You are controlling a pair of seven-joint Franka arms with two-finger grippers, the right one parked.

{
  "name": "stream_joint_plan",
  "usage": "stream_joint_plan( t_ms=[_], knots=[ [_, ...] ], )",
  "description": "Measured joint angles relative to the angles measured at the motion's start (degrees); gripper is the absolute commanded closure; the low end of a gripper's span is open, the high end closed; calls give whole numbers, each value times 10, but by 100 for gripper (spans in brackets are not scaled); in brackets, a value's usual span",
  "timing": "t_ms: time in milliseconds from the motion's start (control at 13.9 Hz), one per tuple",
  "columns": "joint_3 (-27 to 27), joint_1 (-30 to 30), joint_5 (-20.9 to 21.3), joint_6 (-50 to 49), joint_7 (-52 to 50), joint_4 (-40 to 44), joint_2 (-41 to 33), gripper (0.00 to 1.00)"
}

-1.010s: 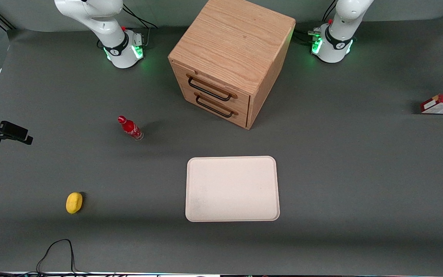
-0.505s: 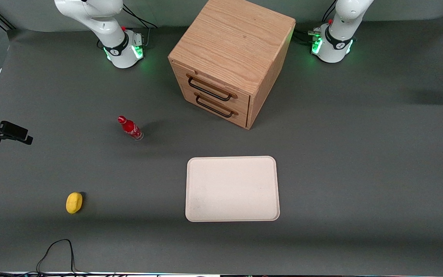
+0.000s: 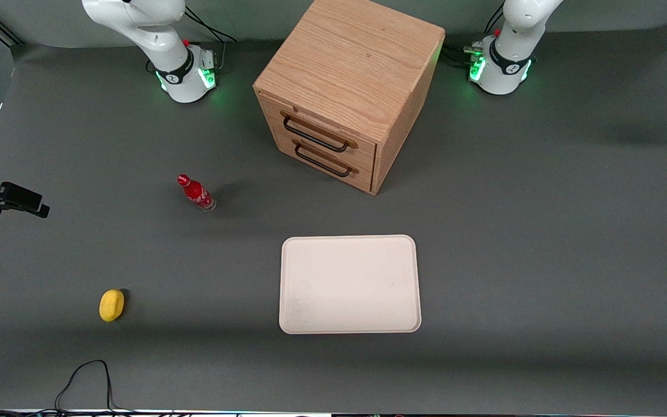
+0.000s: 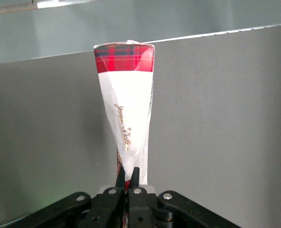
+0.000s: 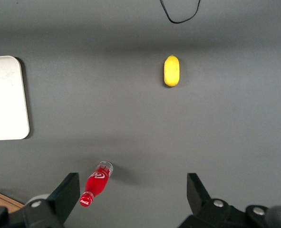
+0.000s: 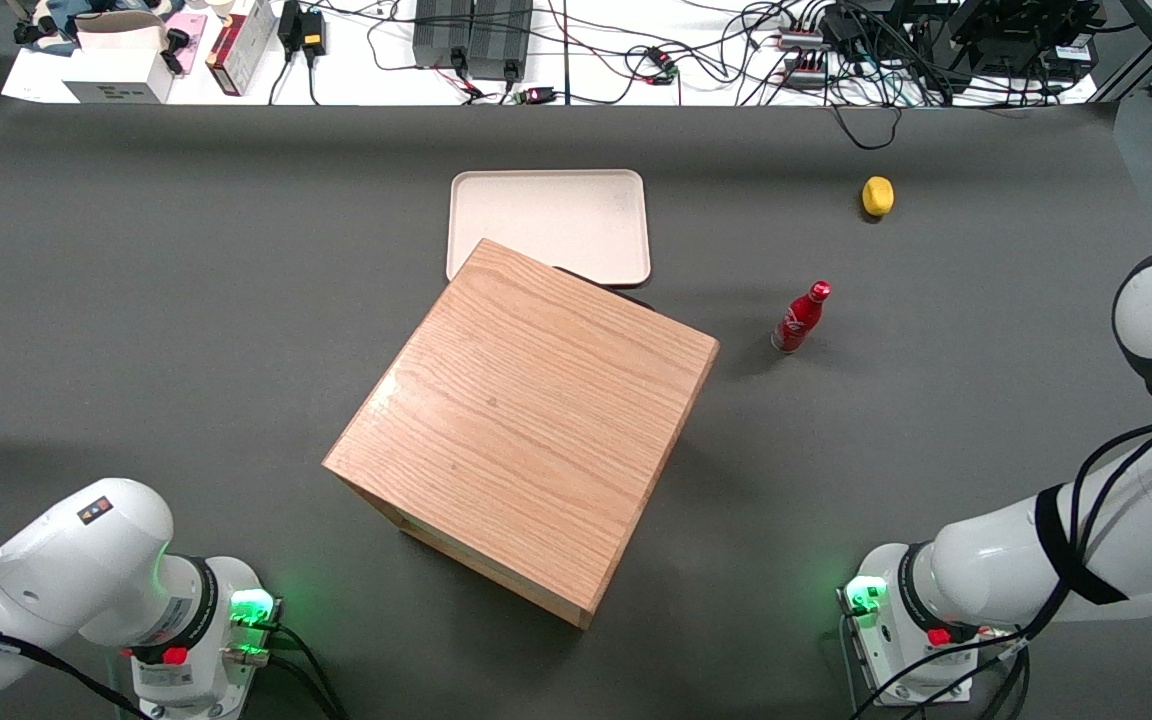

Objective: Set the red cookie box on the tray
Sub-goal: 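Carry the held cookie box toward the cream tray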

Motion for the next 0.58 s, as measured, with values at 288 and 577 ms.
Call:
stream_joint_plan(
  t_ms=[288, 577],
  knots=[
    [-6, -90, -1, -2, 5, 5, 6, 100],
    [-20, -196, -2, -11, 5, 10, 13, 100]
  ],
)
